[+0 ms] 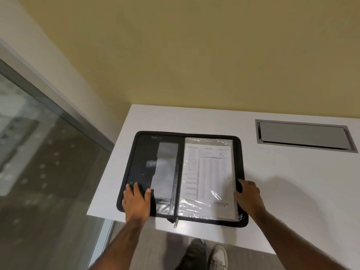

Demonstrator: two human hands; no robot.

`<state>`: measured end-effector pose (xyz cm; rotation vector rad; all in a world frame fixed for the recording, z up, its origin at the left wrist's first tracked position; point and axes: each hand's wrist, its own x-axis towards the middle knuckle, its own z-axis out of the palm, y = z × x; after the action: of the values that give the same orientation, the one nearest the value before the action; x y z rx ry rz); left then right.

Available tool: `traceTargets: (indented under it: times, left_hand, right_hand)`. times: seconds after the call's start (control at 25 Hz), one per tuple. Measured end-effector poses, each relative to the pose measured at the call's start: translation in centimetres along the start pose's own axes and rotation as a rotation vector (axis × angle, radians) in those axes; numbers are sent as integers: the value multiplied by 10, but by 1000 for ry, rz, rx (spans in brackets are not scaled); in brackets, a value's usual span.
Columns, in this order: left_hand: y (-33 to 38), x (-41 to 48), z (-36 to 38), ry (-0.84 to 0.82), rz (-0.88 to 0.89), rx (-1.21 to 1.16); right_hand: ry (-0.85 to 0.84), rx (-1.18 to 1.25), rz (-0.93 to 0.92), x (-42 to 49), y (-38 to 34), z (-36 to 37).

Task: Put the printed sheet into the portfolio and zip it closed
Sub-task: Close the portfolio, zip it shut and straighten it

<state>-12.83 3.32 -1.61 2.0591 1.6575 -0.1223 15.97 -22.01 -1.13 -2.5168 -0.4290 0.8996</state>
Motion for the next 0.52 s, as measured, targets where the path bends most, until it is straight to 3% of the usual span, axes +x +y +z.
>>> traceTargets:
  times: [0.2, 0.4, 0.52]
  left_hand:
    - [-23, 4, -44, -89, -162, -344]
    - [-34, 19, -51, -195, -223, -338]
    - [-38, 30, -43, -165, -207, -266]
  right_hand:
    - [30, 128, -33, -32, 1, 5]
    - [-26, 178, -132, -61, -12, 10]
    - [-87, 318, -117, -74, -36, 21]
